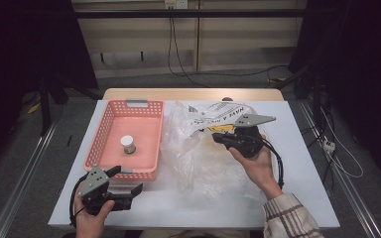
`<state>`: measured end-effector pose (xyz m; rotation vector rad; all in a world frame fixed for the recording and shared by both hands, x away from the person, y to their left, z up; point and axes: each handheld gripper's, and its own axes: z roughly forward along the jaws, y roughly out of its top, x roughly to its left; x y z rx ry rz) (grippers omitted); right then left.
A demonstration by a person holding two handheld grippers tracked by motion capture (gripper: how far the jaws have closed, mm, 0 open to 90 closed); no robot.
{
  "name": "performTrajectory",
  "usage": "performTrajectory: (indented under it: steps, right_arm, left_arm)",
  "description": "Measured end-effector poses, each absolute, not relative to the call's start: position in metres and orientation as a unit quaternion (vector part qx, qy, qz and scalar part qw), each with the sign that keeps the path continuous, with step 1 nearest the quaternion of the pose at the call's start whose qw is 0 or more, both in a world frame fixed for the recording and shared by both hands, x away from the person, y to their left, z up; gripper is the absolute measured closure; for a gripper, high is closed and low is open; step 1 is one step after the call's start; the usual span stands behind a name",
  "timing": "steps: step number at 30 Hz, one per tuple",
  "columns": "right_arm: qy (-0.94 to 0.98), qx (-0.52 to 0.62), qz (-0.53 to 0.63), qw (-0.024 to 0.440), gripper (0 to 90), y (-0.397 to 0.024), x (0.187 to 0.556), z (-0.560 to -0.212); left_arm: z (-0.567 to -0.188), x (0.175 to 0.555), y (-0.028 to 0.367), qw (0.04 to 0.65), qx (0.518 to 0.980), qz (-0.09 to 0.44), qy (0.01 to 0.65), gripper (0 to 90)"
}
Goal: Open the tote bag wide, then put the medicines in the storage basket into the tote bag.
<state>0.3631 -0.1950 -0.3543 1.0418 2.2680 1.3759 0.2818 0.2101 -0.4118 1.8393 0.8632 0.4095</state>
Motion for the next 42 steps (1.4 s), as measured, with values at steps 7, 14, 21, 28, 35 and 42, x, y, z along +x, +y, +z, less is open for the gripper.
performTrajectory:
  steps: [7, 14, 21, 28, 35, 42]
  right_arm:
    - [0.781, 0.361, 0.487, 0.152, 90.0, -0.197, 0.364, -0.351]
    - [0.785, 0.359, 0.483, 0.149, 90.0, -0.197, 0.363, -0.354]
    - [0.783, 0.359, 0.487, 0.144, 90.0, -0.199, 0.367, -0.355]
    - [0.782, 0.359, 0.49, 0.141, 90.0, -0.199, 0.365, -0.355]
    - [0.788, 0.352, 0.486, 0.136, 90.0, -0.195, 0.365, -0.358]
    - [0.787, 0.352, 0.488, 0.137, 90.0, -0.196, 0.365, -0.358]
  left_arm:
    - [-0.412, 0.281, 0.21, 0.507, 0.765, 0.171, 0.358, 5.7]
    - [-0.41, 0.28, 0.213, 0.506, 0.766, 0.167, 0.36, 5.7]
    - [-0.406, 0.283, 0.213, 0.503, 0.772, 0.153, 0.356, 5.4]
    - [-0.399, 0.291, 0.214, 0.49, 0.784, 0.141, 0.353, 5.8]
    - [-0.391, 0.304, 0.21, 0.469, 0.803, 0.131, 0.344, 6.9]
    - [-0.379, 0.32, 0.21, 0.464, 0.812, 0.125, 0.331, 7.8]
